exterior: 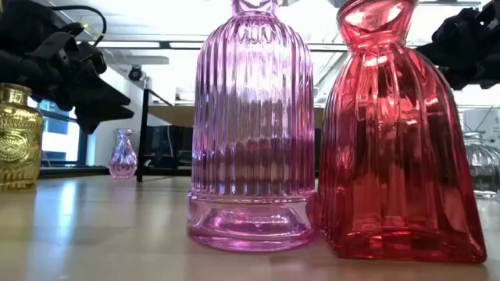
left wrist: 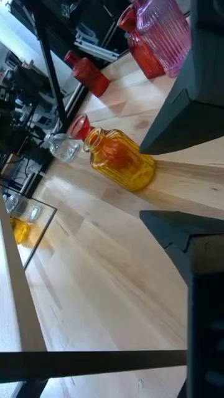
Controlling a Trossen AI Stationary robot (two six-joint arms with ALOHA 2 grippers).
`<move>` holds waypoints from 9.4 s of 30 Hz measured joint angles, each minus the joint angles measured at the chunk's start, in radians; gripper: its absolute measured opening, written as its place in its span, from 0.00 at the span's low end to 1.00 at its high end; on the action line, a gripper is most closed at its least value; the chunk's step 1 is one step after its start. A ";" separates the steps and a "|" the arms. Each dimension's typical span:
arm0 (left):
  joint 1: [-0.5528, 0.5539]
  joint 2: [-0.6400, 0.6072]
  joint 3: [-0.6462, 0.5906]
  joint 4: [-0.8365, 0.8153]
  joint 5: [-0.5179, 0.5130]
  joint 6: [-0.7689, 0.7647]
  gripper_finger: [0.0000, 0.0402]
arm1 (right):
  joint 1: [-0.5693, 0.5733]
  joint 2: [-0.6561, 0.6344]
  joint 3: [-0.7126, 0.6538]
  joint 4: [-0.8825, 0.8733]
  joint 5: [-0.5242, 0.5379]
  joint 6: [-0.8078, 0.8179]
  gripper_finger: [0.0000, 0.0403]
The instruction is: Sort vases onto shelf
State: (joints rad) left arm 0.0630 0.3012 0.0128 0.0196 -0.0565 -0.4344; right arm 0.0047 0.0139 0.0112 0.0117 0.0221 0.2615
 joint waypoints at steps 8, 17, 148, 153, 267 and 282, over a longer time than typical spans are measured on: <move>0.000 0.000 0.000 0.000 0.000 0.000 0.37 | 0.000 0.000 0.000 0.000 0.000 0.000 0.60; 0.000 0.000 0.000 0.000 0.000 0.000 0.37 | 0.000 0.000 0.000 0.000 0.000 0.000 0.60; 0.000 0.000 0.000 0.000 0.000 0.000 0.37 | 0.000 0.000 0.000 0.006 0.001 -0.035 0.60; 0.000 0.000 0.000 0.000 0.000 0.000 0.37 | 0.000 0.000 -0.001 0.011 0.024 -0.006 0.60; 0.000 0.000 0.000 0.000 0.000 0.000 0.37 | -0.809 1.256 0.922 -1.083 -0.129 -0.286 0.60; 0.000 0.000 0.000 0.000 0.000 0.000 0.37 | -0.748 1.255 0.934 -1.098 -0.055 -0.293 0.60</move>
State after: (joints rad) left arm 0.0630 0.3010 0.0124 0.0196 -0.0564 -0.4344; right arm -0.7432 1.2688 0.9448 -1.0859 -0.0330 -0.0312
